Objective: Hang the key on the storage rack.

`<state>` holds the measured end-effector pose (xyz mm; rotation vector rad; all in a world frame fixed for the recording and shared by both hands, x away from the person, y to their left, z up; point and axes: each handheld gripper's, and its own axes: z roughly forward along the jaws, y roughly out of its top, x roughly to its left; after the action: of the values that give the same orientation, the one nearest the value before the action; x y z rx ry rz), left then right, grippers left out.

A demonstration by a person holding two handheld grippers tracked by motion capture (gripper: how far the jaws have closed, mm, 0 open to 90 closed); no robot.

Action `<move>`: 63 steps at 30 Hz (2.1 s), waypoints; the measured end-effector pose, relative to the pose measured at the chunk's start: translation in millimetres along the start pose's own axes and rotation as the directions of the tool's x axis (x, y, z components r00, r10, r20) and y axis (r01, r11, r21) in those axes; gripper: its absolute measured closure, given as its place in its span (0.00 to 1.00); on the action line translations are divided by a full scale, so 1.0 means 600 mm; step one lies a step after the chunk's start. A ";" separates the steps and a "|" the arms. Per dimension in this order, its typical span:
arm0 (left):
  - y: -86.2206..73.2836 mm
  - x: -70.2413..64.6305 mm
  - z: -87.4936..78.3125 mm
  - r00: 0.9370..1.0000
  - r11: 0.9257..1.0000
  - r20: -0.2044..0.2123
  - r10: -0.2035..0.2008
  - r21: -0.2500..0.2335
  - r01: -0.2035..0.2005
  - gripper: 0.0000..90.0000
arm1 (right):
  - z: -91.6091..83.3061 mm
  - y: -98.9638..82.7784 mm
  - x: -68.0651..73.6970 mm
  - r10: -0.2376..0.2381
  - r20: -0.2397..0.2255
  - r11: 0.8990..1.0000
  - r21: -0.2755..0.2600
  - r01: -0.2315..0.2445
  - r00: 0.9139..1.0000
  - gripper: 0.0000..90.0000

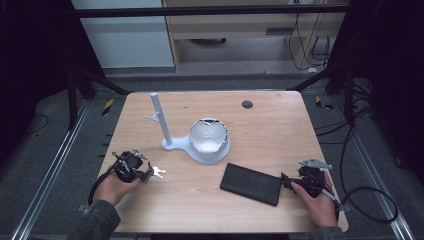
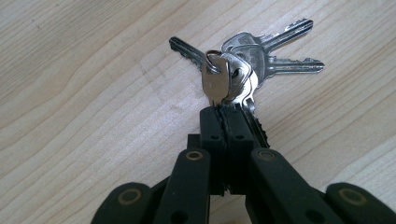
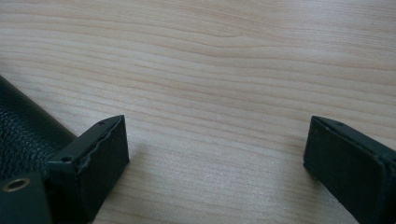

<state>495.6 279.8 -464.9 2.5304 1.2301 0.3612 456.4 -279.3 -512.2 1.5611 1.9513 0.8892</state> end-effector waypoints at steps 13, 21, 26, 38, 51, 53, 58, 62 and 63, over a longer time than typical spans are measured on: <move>-0.007 0.012 0.005 0.999 0.999 0.018 -0.032 -0.002 0.032 0.98 | 0.000 0.000 0.000 0.000 0.001 1.000 0.000 0.000 1.000 0.08; -0.002 0.011 0.003 1.000 1.000 -0.004 -0.020 -0.021 0.020 1.00 | 0.000 0.000 0.000 0.000 0.001 1.000 0.000 0.000 1.000 0.08; 0.006 0.006 -0.026 1.000 0.999 0.009 -0.002 -0.034 0.003 1.00 | 0.000 0.000 0.000 0.000 0.001 1.000 0.000 0.000 1.000 0.08; 0.069 -0.007 -0.141 0.996 0.995 0.000 0.087 -0.047 -0.086 1.00 | -0.001 0.000 0.001 0.003 0.002 1.000 0.000 -0.003 1.000 0.08; 0.102 -0.006 -0.202 0.992 0.989 0.037 0.124 -0.081 -0.120 1.00 | 0.000 0.000 0.001 0.001 0.003 1.000 0.000 -0.001 1.000 0.08; 0.105 -0.004 -0.210 0.992 0.989 0.037 0.124 -0.084 -0.120 1.00 | 0.000 0.000 0.001 0.001 0.003 1.000 0.000 -0.001 1.000 0.08; 0.112 0.006 -0.237 0.993 0.989 0.021 0.114 -0.099 -0.111 1.00 | 0.000 0.000 0.001 0.001 0.003 1.000 0.000 -0.001 1.000 0.08; 0.119 0.009 -0.261 0.993 0.987 0.008 0.118 -0.110 -0.116 1.00 | 0.000 0.000 0.001 0.000 0.004 1.000 0.000 0.000 1.000 0.08; 0.121 0.010 -0.267 0.993 0.987 0.009 0.121 -0.112 -0.119 1.00 | 0.000 0.000 0.000 -0.007 0.006 1.000 0.002 0.007 1.000 0.08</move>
<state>494.8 267.7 -289.5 2.5120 1.0249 0.4246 456.2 -279.2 -512.2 1.5556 1.9534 0.8790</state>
